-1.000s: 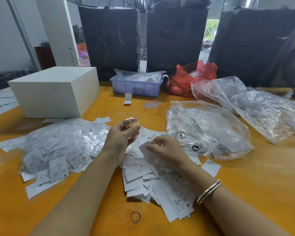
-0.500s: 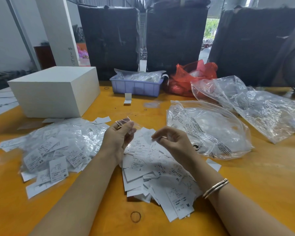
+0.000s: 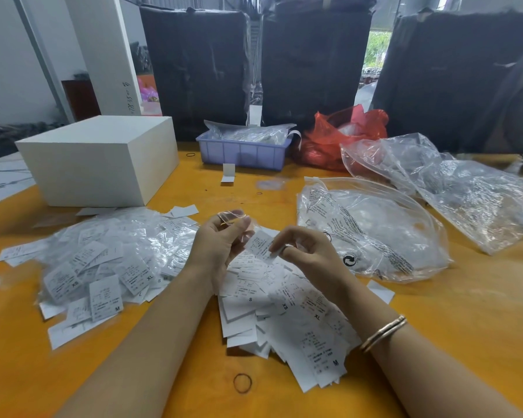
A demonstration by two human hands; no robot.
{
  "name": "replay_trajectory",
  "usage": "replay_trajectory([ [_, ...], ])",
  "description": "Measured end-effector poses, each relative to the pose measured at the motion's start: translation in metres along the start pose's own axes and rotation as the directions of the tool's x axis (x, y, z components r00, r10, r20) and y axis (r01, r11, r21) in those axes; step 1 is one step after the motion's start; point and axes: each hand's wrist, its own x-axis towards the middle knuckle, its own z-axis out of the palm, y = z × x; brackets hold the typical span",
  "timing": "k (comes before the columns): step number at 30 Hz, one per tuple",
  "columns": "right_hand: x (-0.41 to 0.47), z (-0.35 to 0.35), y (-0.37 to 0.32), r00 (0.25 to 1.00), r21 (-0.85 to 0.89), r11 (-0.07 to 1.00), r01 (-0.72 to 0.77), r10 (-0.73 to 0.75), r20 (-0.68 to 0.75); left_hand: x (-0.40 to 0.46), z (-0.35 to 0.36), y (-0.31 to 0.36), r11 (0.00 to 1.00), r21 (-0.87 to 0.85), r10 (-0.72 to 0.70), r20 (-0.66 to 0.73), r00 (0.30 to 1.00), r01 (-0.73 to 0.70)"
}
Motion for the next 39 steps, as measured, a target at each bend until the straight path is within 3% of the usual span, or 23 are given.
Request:
replay_trajectory([
  [8,0.002,-0.004,0.006,0.995,0.006,1.0,-0.014,0.014,-0.104,-0.004,0.001,0.002,0.996,0.027,-0.086,0.095,0.992,0.084],
  [13,0.002,-0.006,0.01,0.986,0.005,1.0,0.025,-0.024,-0.166,-0.008,0.002,0.006,0.98,-0.074,-0.171,0.17,0.971,0.185],
  [19,0.004,-0.005,0.013,0.978,-0.132,0.989,0.07,-0.094,-0.185,-0.008,0.001,0.007,0.965,-0.153,-0.184,0.19,0.964,0.214],
  [23,0.004,-0.005,0.015,0.977,-0.23,0.969,0.093,-0.133,-0.165,-0.012,0.005,0.005,0.971,-0.065,-0.209,0.23,0.951,0.229],
  [29,0.001,-0.01,0.011,0.99,0.021,1.0,-0.001,0.004,-0.141,-0.011,0.005,0.008,0.981,-0.101,-0.146,0.184,0.972,0.166],
  [33,0.002,-0.012,0.016,0.997,-0.089,0.996,-0.003,-0.004,-0.078,-0.013,0.006,0.006,0.98,-0.054,-0.176,0.205,0.963,0.191],
  [39,0.005,-0.01,0.019,0.991,-0.136,0.991,-0.012,-0.006,-0.134,-0.019,0.011,-0.002,0.975,0.104,-0.217,0.311,0.925,0.194],
])
